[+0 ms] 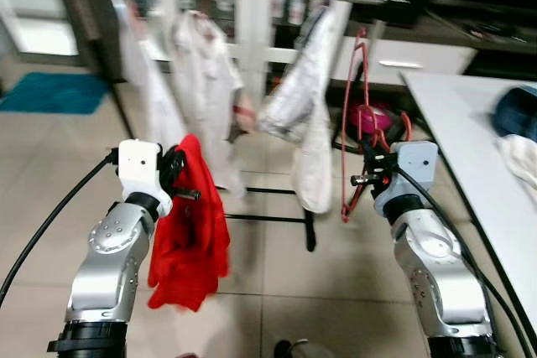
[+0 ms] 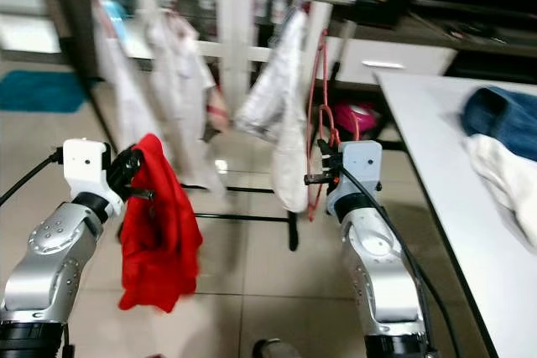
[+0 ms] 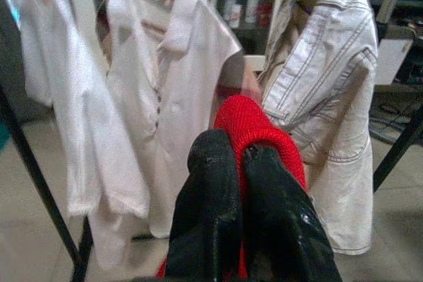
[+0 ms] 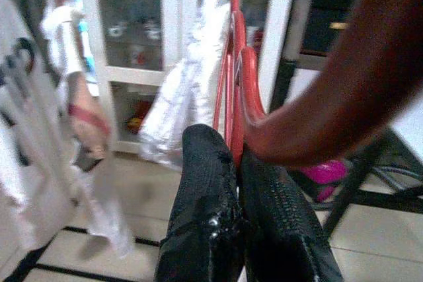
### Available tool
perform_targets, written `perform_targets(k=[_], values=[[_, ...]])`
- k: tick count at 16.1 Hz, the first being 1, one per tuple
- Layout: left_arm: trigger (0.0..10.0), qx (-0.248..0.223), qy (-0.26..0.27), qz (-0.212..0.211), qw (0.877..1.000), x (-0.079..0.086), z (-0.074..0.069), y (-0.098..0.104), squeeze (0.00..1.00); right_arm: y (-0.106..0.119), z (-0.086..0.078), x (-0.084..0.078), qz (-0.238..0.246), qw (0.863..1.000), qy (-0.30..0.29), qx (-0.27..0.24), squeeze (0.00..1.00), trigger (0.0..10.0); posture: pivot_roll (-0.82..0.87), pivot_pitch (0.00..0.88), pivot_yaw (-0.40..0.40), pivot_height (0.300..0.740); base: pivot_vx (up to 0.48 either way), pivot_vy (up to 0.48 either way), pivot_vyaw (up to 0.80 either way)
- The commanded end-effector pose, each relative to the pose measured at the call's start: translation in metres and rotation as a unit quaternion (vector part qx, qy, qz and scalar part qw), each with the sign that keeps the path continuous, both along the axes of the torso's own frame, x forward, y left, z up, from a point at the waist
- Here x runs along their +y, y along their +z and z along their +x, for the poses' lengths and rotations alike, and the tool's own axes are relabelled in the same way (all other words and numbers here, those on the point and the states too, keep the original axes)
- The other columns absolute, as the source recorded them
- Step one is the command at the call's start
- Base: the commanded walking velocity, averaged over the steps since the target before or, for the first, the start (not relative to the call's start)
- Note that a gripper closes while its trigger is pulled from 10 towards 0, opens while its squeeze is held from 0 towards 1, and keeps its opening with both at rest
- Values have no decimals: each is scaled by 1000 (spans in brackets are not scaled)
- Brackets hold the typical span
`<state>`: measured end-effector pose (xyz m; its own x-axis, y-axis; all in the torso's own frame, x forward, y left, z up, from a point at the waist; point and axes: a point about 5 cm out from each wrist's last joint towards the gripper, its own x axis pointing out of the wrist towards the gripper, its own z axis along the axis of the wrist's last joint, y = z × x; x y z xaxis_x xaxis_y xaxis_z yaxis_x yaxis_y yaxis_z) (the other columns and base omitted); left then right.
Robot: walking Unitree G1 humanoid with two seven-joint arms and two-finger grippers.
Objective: Hang hanger
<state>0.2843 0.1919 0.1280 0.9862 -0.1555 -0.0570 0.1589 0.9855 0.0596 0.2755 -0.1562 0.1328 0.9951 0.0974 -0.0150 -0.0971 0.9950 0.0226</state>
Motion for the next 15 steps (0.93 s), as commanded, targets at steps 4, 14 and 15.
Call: perform_targets(k=[4, 14, 15], values=[[10000, 8, -60, 10, 998, -16, 2, 17, 0, 17, 1, -9, 65, 997, -22, -38, 0, 10000, -55, 0, -43, 740, 0, 0, -800], [10000, 26, -96, -24, 995, -28, 1, 18, 0, -1, -3, -2, 49, 998, -26, 21, 0, 10000, -53, 0, -42, 740, 0, 0, -800], [10000, 25, -103, -26, 994, -30, 1, 18, 0, -1, -4, -2, 50, 998, -29, 21, 0, 10000, -55, 0, -38, 740, 0, 0, -800]])
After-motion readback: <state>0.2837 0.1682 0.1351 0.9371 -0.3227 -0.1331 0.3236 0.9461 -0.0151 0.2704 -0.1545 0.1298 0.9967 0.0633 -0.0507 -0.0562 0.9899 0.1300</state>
